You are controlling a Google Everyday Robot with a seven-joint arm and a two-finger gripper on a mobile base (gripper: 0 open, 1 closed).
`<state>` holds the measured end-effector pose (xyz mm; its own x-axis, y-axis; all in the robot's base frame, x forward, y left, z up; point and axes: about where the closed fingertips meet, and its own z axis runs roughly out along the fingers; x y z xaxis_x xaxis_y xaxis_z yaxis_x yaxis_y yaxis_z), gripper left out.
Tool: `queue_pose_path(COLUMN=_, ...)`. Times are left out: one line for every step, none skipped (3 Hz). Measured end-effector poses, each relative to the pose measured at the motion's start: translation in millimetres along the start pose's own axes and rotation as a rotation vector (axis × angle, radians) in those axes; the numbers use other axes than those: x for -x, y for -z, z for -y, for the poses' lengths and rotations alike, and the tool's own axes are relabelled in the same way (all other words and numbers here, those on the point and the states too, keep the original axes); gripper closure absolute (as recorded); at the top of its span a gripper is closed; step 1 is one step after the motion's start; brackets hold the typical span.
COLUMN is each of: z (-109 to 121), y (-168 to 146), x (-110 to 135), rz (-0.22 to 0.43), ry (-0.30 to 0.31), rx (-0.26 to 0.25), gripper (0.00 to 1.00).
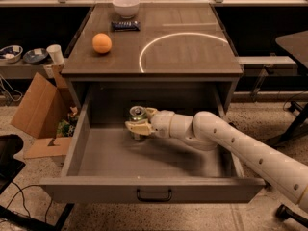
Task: Place green can into top drawer
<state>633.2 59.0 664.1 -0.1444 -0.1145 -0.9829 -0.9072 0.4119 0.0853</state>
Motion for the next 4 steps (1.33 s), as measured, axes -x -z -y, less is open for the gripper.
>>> queue_pose_path(z=-6.0, y=3.2, x=24.0, rz=0.031, ry=0.018, rx=0.048, gripper=0.00)
queue_pose_path(z=-17.3, y=18.3, x=50.3, rz=0.026, ry=0.040, rx=0.082, gripper=0.00)
queue_pose_path(z=-33.8, y=43.0, x=70.5, rz=-0.009, ry=0.062, rx=0.088, gripper=0.00)
queue_pose_path(z=-54.5, y=64.0, x=95.3, rz=-0.117, ry=0.101, rx=0.133, gripper=0.00)
